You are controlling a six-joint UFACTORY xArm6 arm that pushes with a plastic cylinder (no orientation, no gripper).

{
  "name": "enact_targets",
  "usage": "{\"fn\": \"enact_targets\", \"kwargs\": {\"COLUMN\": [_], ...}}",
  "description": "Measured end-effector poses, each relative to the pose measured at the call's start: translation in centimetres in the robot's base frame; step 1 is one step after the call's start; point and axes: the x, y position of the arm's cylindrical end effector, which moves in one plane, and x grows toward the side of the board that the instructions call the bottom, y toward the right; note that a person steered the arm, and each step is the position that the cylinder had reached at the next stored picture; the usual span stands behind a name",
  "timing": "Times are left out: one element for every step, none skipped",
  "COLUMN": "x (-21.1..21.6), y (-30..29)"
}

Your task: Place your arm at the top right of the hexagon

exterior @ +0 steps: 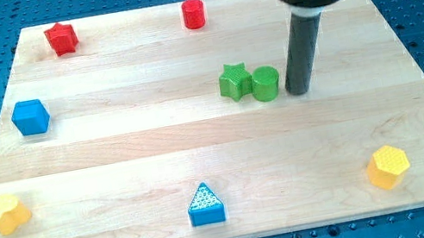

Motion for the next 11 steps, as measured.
{"fn": "enact_targets", "kwargs": {"x": [1.2,-0.9,-1.4,-4.1,-4.5,-4.3,-2.2,3.0,7.6,11.4,15.4], "y": [-1.5,-1.5,-0.2,6.2,2.8,2.2,9.4,15.0,15.3,13.3,10.0]}}
